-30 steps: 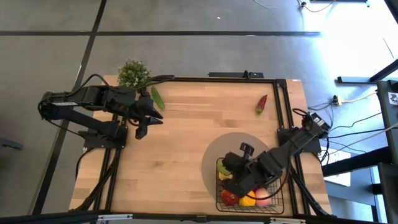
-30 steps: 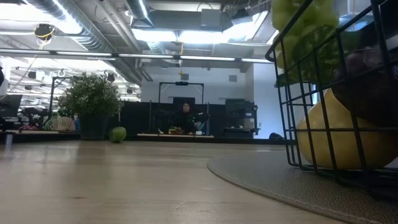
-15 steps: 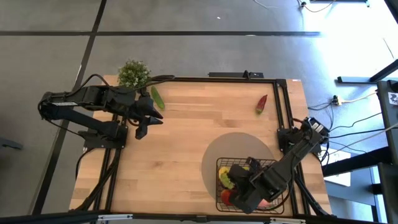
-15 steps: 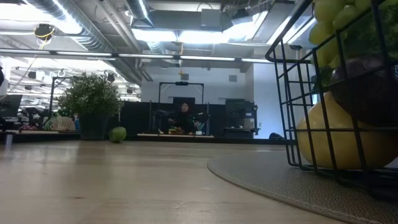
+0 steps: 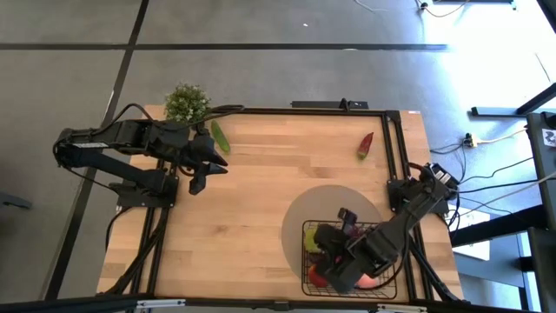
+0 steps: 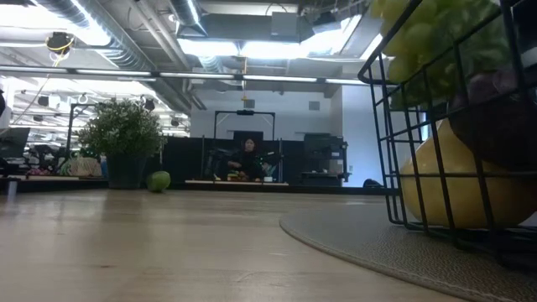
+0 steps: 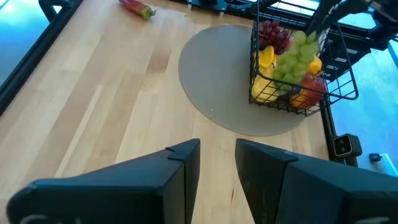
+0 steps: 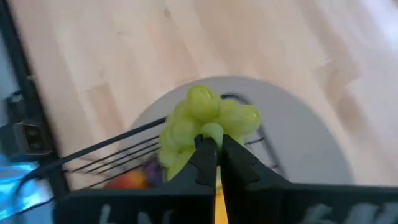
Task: Build produce basket
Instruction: Put the green grapes into the wire basket
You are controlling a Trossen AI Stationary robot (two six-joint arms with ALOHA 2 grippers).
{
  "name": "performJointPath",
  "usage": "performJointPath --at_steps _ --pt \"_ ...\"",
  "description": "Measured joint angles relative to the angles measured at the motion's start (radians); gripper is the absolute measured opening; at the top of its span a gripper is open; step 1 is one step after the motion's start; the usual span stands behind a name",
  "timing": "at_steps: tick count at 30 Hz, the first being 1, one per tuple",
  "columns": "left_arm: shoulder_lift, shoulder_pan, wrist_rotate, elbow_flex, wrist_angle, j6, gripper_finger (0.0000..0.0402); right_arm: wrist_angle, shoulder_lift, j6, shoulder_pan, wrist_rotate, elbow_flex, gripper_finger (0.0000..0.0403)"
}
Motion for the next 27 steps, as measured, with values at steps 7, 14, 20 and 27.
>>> performJointPath --at_steps 7,14,20,27 --pt "0.000 0.000 0.000 0.000 0.000 0.000 0.0090 -0.063 0.000 -0.053 -0.048 0.031 -0.007 0.0000" --pt "0.000 0.000 0.000 0.000 -0.007 0.000 0.0090 -0.059 0.000 -0.013 -0.052 -0.035 -0.007 0.0000" --pt "0.000 0.000 0.000 0.000 -0.047 0.000 0.0090 -0.042 0.000 0.040 -0.025 -0.086 -0.008 0.0000" --pt "0.000 0.001 0.000 0.000 -0.061 0.000 0.0090 -0.016 0.000 0.088 -0.007 -0.131 -0.008 0.0000"
